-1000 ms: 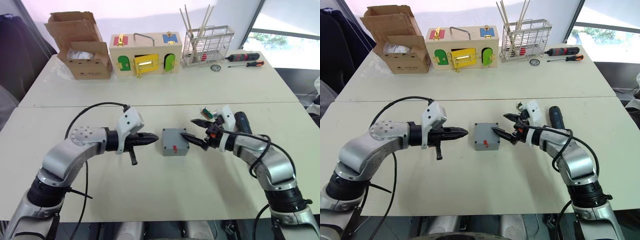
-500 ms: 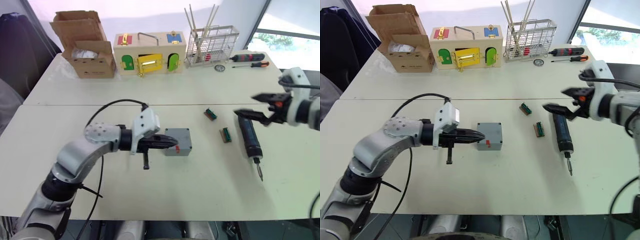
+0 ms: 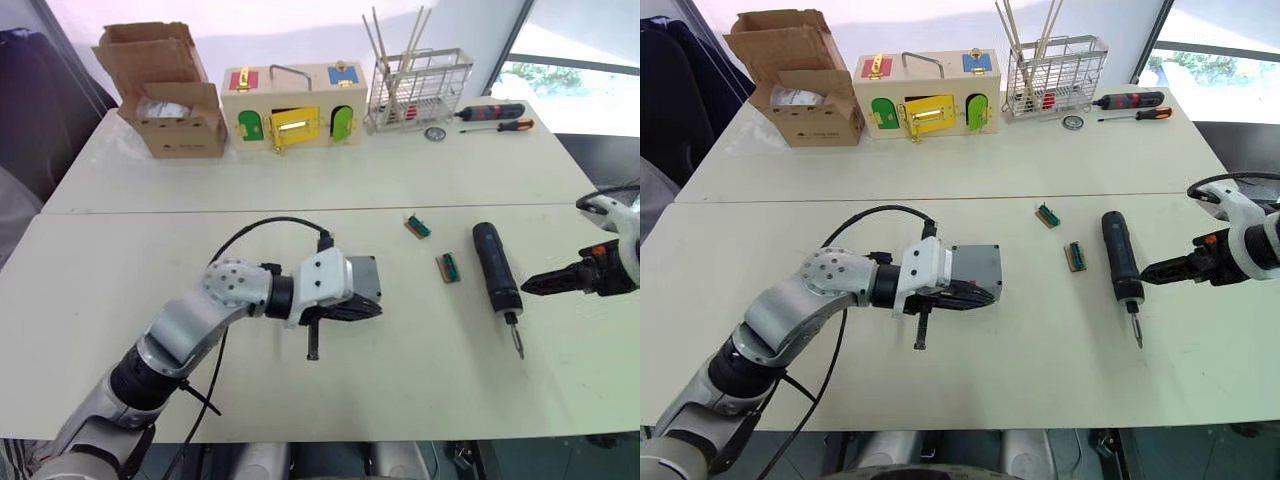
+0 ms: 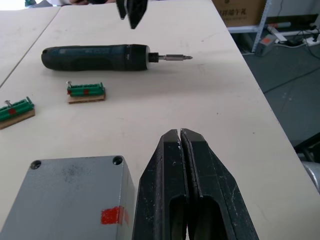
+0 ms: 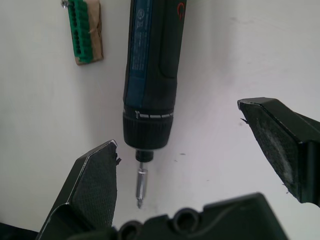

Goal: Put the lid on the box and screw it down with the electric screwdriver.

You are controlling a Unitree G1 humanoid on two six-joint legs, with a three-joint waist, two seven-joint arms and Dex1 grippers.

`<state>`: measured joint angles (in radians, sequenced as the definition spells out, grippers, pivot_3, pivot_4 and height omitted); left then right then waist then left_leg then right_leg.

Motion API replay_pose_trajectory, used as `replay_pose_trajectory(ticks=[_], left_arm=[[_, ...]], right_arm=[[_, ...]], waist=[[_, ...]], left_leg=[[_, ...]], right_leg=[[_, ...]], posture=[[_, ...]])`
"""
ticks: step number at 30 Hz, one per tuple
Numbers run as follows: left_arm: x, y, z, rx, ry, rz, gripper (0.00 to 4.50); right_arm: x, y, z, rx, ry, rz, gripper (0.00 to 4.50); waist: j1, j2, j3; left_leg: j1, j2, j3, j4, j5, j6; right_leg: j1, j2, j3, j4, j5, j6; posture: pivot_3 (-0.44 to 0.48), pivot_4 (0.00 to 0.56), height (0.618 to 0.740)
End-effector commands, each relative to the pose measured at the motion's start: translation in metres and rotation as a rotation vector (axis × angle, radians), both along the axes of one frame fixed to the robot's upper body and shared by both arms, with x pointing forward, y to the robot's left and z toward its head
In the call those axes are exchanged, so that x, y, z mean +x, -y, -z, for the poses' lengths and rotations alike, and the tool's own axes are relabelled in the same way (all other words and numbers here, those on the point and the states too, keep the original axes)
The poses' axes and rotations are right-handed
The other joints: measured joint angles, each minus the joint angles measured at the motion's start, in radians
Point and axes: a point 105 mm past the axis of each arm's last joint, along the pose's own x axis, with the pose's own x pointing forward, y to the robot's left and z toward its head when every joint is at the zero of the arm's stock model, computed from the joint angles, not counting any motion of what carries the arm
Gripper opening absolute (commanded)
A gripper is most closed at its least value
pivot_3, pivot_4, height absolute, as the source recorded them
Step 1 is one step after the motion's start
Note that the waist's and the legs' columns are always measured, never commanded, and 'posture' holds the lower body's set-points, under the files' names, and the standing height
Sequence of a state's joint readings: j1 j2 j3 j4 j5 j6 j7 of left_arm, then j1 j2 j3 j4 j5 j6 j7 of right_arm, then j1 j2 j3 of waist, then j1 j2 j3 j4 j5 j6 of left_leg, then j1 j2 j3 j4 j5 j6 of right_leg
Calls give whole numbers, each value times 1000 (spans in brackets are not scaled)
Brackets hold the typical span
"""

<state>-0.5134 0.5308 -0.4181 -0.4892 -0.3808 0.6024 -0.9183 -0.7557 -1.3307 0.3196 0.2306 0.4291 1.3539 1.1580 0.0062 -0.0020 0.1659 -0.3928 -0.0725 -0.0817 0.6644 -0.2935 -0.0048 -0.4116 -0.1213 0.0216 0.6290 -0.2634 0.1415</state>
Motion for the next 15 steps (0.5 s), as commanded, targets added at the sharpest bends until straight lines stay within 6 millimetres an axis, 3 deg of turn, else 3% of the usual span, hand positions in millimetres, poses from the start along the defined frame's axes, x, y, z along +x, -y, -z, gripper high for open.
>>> replay_pose_trajectory(ticks=[1, 13, 15], left_arm=[[-8, 5, -7, -19, 49, 22, 0], [-9, 4, -6, -26, 29, -20, 0], [-10, 5, -5, -23, 26, -24, 0]], right_arm=[[8, 1, -1, 22, -26, 60, 4482], [29, -14, 35, -37, -149, 33, 4482], [29, -14, 42, -69, -176, 2, 3970]], waist=[[2, 0, 0], [4, 0, 0], [3, -1, 0]], left_leg=[[0, 0, 0, 0, 0, 0], [0, -1, -1, 0, 3, -5], [0, -1, -1, 0, 3, -6]], right_leg=[[0, 0, 0, 0, 0, 0], [0, 0, 0, 0, 0, 0], [0, 0, 0, 1, 0, 0]], posture=[[0, 150, 730], [0, 150, 730], [0, 150, 730]])
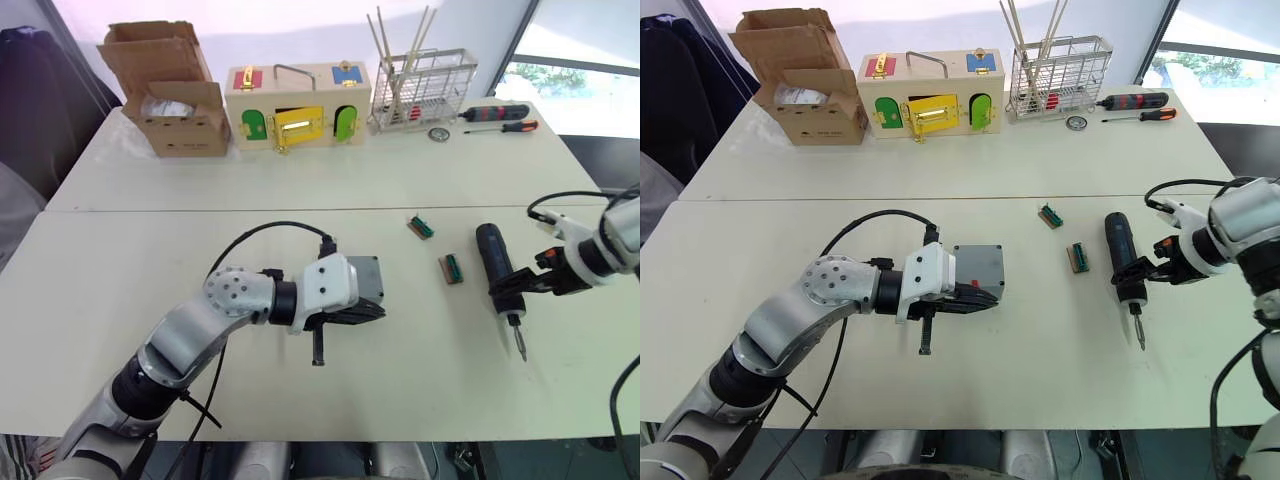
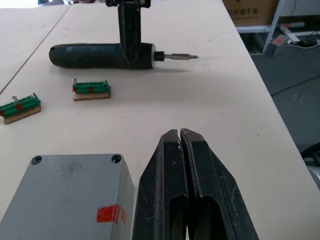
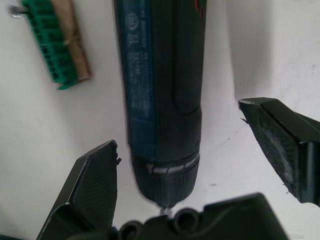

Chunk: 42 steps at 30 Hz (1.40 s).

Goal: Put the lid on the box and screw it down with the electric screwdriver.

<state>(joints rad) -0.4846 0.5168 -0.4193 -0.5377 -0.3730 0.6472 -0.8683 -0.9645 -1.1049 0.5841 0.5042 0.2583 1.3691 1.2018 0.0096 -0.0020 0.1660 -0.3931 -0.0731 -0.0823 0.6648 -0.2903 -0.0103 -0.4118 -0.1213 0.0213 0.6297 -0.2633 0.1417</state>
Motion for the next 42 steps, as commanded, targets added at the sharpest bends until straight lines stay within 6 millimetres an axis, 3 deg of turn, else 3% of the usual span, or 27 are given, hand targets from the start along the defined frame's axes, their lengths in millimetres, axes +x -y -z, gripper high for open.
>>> replay_pose_trajectory(ticks=[1, 7, 15, 17, 19, 21, 24, 27, 30, 32, 35, 38, 42], left_arm=[[-6, 3, -7, -15, 32, 11, 0], [-5, 5, -7, -28, 26, -11, 0], [3, 5, -6, -29, 42, -33, 0], [9, 5, -6, -31, 53, -49, 0], [18, 1, -8, -39, 64, -79, 0], [35, -14, -9, -31, 80, -132, 0], [53, -34, -14, -37, 74, -180, 0], [61, -47, -26, -114, 15, -197, 0], [71, -56, -34, -176, -49, -216, 0], [74, -58, -32, -157, -52, -221, 0], [78, -59, -34, -143, -66, -215, 0], [77, -55, -32, -106, -73, -198, 0], [74, -54, -22, -44, -75, -185, 0]], right_arm=[[4, 1, 4, -49, -20, -50, 3770], [1, -2, 16, -63, -78, -121, 1897], [-15, 20, 24, -114, -138, -144, 1883], [-5, 19, 16, -109, -66, -173, 1883], [14, 14, -2, -73, 51, -171, 1883], [41, 10, -46, -33, 268, -130, 1883], [56, 5, -113, 20, 536, -108, 1883], [53, -3, -164, 69, 780, -124, 1883], [39, -28, -211, 156, 1138, -221, 1883], [25, -40, -225, 233, 1316, -230, 1883], [9, -61, -223, 413, 1550, -116, 1883], [-3, -90, -191, 498, 1628, -72, 1883], [-14, -132, -153, 602, 1602, -46, 1883]], waist=[[0, -1, 0], [0, -2, -1], [7, -3, -1], [7, -4, -2], [3, -4, -1], [-9, -3, 0], [-23, 11, 7], [-20, 12, 6], [-14, 10, 7], [-14, 9, 7], [-20, 9, 7], [-16, 9, 6], [-19, 10, 6]], left_leg=[[0, 0, 0, 0, 0, 0], [0, 0, -1, 0, 0, -1], [0, 0, -2, 1, 1, -1], [0, 0, -3, 1, 1, -1], [0, 0, -3, 2, 1, -1], [1, 0, -2, 2, 1, -2], [-1, -1, 1, 2, 2, -3], [-16, 0, 1, -1, 3, -5], [-19, 1, -2, -1, 4, -7], [-20, 0, -2, -1, 4, -7], [-22, -1, 1, 3, 4, -7], [-21, -2, 0, 11, 5, -7], [-21, -2, -2, 12, 4, -6]], right_leg=[[0, 0, 0, 0, 0, 0], [1, 0, -1, 0, 0, 0], [2, 0, -2, 0, 0, 0], [3, 0, -3, -1, 0, 0], [3, 0, -3, -1, 0, 0], [3, 0, -2, 0, 0, 0], [-2, -1, 1, 2, 2, 1], [-23, 0, 0, 6, 2, 1], [-31, -1, -5, 16, 1, 1], [-31, -2, -6, 15, 1, 1], [-29, -4, -5, 17, 2, 1], [-27, -4, -5, 21, 2, 1], [-25, -3, -4, 21, 2, 1]], posture=[[0, 150, 730], [0, 150, 730], [0, 150, 730], [0, 150, 730], [0, 150, 730], [0, 150, 730], [0, 150, 730], [0, 150, 730], [0, 150, 730], [0, 150, 730], [0, 150, 730], [0, 150, 730], [0, 150, 730]])
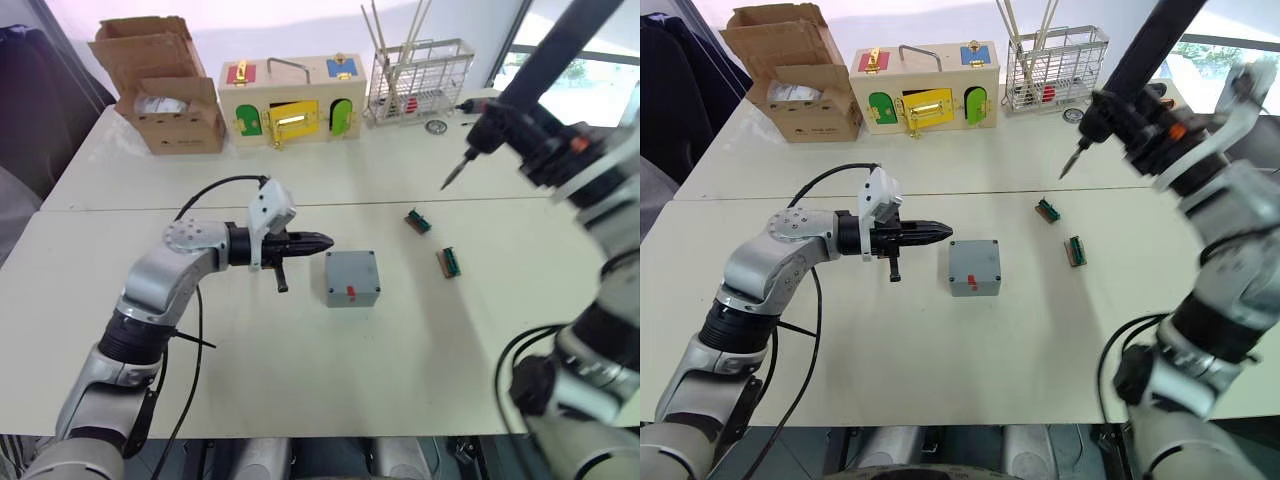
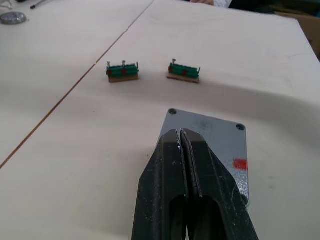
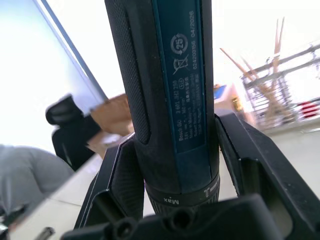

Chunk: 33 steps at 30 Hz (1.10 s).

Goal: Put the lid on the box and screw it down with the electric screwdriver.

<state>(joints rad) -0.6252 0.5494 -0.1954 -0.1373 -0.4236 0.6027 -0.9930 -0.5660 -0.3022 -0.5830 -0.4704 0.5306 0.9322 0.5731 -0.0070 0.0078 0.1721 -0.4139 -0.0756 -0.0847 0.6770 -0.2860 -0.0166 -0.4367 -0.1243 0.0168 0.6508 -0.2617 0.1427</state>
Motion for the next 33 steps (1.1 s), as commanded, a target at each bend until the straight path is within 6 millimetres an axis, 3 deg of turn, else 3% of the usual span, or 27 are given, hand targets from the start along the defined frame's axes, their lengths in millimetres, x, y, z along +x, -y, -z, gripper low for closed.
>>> replay_pose_trajectory(ticks=[1, 4, 8, 20, 33], left_arm=[[-4, 6, -3, 13, 14, 32, 0], [1, 9, 0, 27, 31, 19, 0], [4, 16, 11, 59, 40, 32, 0], [1, 22, 43, 151, 26, 71, 0], [-2, 23, 46, 161, 36, 81, 0]], right_arm=[[-18, -28, -4, 22, 115, 24, 1883], [-16, -47, 11, -10, 110, 36, 1883], [-14, -60, 18, -20, 113, 17, 1883], [-17, -68, 31, -85, 71, -43, 1883], [-18, -66, 45, -120, 22, -49, 1883]], waist=[[-6, 0, 0], [-10, 0, 0], [-8, 0, 0], [-8, 0, 0], [-6, 0, 0]], left_leg=[[0, 0, 0, 0, 0, 0], [0, 0, 2, 0, 0, 1], [0, 0, 1, 0, 0, 1], [0, 0, 1, 0, -1, 1], [4, 0, 1, 0, -1, 2]], right_leg=[[0, 0, 0, 0, 0, 0], [-1, 0, 1, 1, 0, 0], [-1, 0, 1, 1, 0, 0], [-1, 1, 1, 0, 0, 0], [4, 1, 1, -1, 0, 0]], posture=[[0, 150, 730], [0, 150, 730], [0, 150, 730], [0, 150, 730], [0, 150, 730]])
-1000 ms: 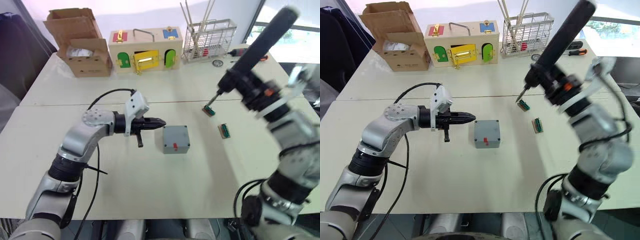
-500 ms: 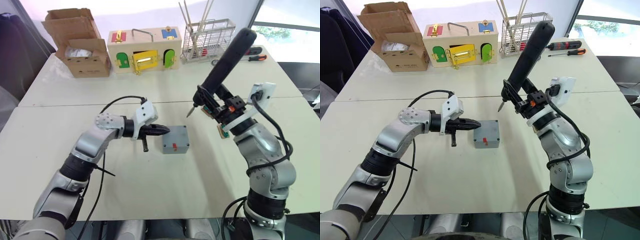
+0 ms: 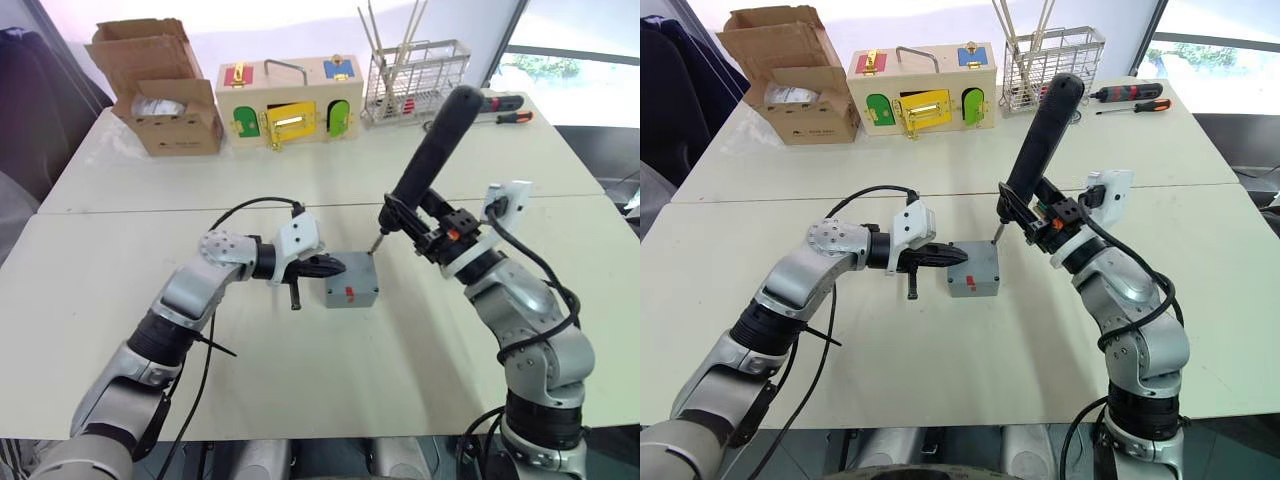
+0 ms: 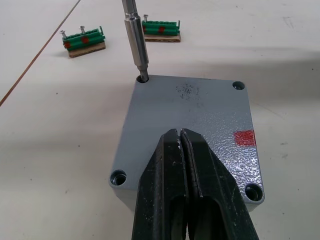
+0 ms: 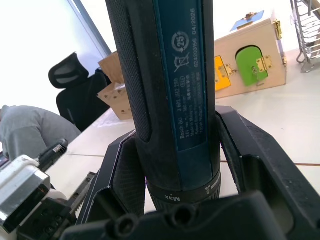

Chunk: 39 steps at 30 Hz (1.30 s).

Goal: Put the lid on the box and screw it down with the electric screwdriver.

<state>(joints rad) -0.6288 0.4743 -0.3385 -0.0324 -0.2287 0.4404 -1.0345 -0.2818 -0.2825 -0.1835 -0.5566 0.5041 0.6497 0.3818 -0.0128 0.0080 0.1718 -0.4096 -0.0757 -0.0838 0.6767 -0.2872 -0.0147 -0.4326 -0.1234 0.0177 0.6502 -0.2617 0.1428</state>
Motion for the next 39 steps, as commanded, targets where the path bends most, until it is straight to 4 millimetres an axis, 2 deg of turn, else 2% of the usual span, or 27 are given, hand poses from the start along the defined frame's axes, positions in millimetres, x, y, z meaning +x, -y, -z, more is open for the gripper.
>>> replay_pose_trajectory(ticks=[1, 7, 12, 18, 27, 31, 33, 35, 37, 39], left_arm=[[-3, -1, 10, 25, -22, -3, 0], [-3, 0, 9, 26, -14, -1, 0], [-3, 1, 12, 32, -16, 0, 0], [-4, 2, 14, 30, -17, -6, 0], [-6, 3, 16, 24, -20, -16, 0], [-6, 2, 18, 29, -29, -16, 0], [-8, 2, 21, 39, -47, -6, 0], [-8, 1, 23, 44, -54, -6, 0], [-9, 1, 24, 44, -55, -7, 0], [-9, 1, 24, 44, -60, -5, 0]], right_arm=[[-8, -3, -15, 3, 78, -19, 1883], [-7, -8, -6, -27, 60, -35, 1883], [-2, -27, 9, -131, 47, -98, 1883], [2, -30, 23, -186, 24, -112, 1883], [2, -35, 23, -136, 51, -122, 1883], [0, -38, 56, -118, -44, -95, 1883], [-5, -40, 74, -158, -71, -90, 1883], [-6, -40, 76, -145, -68, -70, 1883], [-5, -39, 73, -133, -57, -55, 1883], [-4, -39, 74, -147, -52, -50, 1883]], waist=[[0, 0, 0], [0, 0, 0], [-2, 0, -1], [0, -6, -6], [0, -10, -11], [-1, -12, -16], [-1, -14, -22], [-1, -16, -26], [-3, -15, -26], [-4, -15, -26]], left_leg=[[0, 0, 0, 0, 0, 0], [1, 0, 0, 0, 0, 0], [2, 0, 0, 0, 0, 1], [4, 1, -1, 0, -1, 1], [6, 2, -1, 0, -1, 2], [7, 2, -1, -1, -1, 2], [10, 2, -1, -4, -1, 2], [20, 1, 2, -11, -2, 3], [34, 3, 1, -15, -7, 11], [39, 4, 0, -18, -7, 11]], right_leg=[[0, 0, 0, 0, 0, 0], [1, 0, 0, 0, 0, 0], [2, 0, 0, 0, 0, 0], [4, 2, 0, -1, 0, 0], [6, 2, 0, -1, 0, 0], [6, 2, 0, -1, 0, 0], [8, 2, 0, -1, 0, 0], [15, 2, 1, -4, 0, 0], [30, 5, 1, -11, -1, 0], [36, 6, 1, -17, -1, -1]], posture=[[0, 150, 730], [0, 150, 730], [0, 150, 730], [0, 150, 730], [0, 150, 730], [0, 150, 730], [0, 150, 730], [0, 150, 730], [0, 150, 730], [0, 150, 730]])
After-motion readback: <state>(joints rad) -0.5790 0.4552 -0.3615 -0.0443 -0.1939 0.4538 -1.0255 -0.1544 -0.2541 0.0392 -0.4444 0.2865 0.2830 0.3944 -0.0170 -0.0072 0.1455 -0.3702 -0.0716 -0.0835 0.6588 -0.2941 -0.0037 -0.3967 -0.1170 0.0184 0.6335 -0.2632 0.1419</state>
